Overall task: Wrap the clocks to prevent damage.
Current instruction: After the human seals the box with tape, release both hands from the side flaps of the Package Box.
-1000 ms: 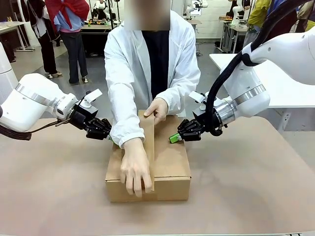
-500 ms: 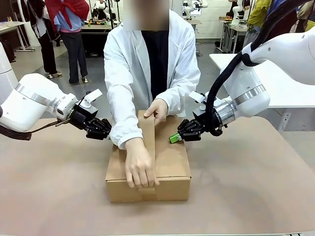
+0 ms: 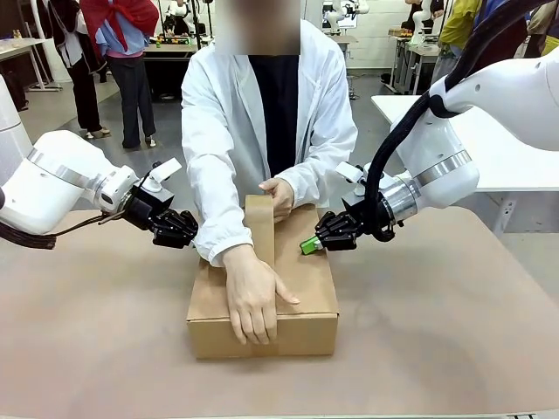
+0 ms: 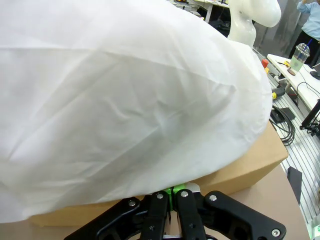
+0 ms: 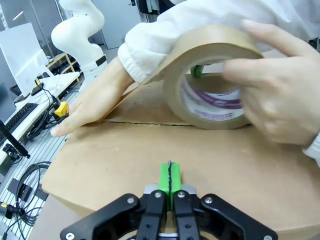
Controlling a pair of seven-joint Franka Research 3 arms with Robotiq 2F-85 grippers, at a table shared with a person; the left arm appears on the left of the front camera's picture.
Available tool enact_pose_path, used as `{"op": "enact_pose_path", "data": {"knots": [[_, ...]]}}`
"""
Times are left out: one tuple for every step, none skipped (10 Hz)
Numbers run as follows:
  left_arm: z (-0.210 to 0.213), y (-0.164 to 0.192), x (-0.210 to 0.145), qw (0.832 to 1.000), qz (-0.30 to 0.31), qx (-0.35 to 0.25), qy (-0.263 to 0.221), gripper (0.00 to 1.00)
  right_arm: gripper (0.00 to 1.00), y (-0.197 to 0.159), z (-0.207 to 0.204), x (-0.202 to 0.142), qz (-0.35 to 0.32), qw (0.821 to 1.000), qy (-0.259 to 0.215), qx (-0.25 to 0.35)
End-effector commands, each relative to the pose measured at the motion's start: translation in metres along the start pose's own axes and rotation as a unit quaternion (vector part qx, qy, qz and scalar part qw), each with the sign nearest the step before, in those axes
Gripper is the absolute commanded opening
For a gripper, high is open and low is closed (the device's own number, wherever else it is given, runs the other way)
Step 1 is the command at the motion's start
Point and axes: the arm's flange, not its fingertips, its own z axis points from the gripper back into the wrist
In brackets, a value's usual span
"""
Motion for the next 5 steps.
{"op": "enact_pose_path", "data": {"knots": [[-0.0015,0.0008,-0.0012,1.000,0.001,0.001,0.002,0.00,0.01,-0.0003,-0.0018,-0.0035,-0.003,1.000,0.002,-0.002],[-0.0015,0.0008,-0.0012,1.000,0.001,0.001,0.002,0.00,0.01,-0.0003,-0.0018,-0.0035,-0.003,1.000,0.002,-0.002],[-0.0015,0.0008,-0.0012,1.000,0.001,0.001,0.002,0.00,0.01,-0.0003,-0.0018,-0.0035,-0.003,1.000,0.002,-0.002],[-0.0015,0.0008,-0.0012,1.000,0.001,0.001,0.002,0.00,0.01,-0.0003,-0.0018,-0.0035,-0.003,1.000,0.002,-0.002],[-0.0015,0.0008,-0.0012,1.000,0.001,0.001,0.002,0.00,0.01,-0.0003,-0.0018,-0.0035,-0.003,1.000,0.002,-0.002]]}}
